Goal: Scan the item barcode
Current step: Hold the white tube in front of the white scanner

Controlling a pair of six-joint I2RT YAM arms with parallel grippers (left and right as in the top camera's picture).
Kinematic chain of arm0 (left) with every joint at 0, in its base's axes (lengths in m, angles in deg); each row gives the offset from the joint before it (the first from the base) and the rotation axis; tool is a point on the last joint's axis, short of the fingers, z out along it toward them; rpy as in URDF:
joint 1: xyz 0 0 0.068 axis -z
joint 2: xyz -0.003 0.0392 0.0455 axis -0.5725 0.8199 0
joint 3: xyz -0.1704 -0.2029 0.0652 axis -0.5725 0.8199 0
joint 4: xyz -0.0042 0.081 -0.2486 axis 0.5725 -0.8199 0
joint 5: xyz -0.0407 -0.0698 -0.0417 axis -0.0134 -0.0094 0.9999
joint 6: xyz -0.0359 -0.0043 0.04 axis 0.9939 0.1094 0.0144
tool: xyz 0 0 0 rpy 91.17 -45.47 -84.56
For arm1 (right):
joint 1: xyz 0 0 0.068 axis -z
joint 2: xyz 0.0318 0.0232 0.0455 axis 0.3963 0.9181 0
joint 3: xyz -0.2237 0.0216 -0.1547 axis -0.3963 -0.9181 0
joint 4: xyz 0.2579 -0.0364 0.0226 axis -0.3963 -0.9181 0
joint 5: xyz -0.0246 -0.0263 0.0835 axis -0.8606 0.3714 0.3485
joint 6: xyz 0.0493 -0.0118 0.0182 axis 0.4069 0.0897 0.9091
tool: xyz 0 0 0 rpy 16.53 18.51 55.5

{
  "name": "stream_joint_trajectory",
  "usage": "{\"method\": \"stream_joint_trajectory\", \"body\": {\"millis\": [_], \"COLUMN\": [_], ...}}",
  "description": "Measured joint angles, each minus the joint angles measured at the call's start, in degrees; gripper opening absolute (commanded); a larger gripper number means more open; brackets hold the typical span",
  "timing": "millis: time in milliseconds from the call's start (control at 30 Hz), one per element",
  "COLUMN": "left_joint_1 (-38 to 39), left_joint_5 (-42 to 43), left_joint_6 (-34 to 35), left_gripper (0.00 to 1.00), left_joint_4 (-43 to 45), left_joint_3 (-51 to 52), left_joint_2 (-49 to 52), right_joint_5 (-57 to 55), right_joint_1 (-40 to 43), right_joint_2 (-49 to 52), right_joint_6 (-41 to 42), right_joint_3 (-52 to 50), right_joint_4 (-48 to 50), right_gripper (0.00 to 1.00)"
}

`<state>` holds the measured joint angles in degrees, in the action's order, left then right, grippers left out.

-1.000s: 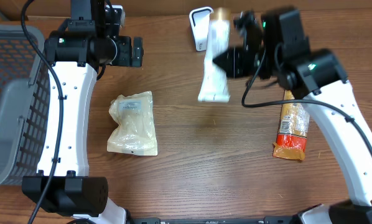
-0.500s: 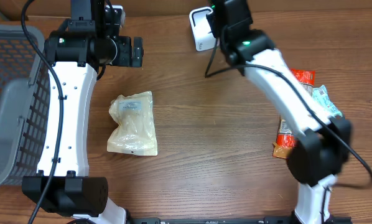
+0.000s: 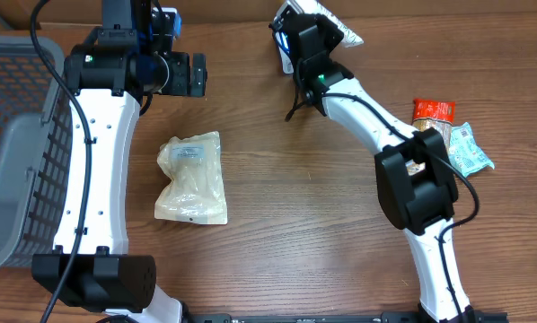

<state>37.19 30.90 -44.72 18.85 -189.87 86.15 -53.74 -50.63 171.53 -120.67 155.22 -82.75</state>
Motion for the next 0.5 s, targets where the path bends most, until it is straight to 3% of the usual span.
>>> {"method": "stream_joint_trajectory", "body": {"millis": [500], "left_joint_1": [0.00], "left_joint_5": [0.00], "left_joint_6": [-0.02], "left_gripper": [1.00], "left_joint_4": [0.00], "left_joint_3": [0.00], "left_joint_2": [0.00], "right_joint_5": [-0.17], "right_joint_1": [0.68], "right_joint_2": [2.99], "right_joint_6": [-4.15], "right_joint_3": [-0.02], "right_joint_4": [2.82], "right_gripper": [0.04]}}
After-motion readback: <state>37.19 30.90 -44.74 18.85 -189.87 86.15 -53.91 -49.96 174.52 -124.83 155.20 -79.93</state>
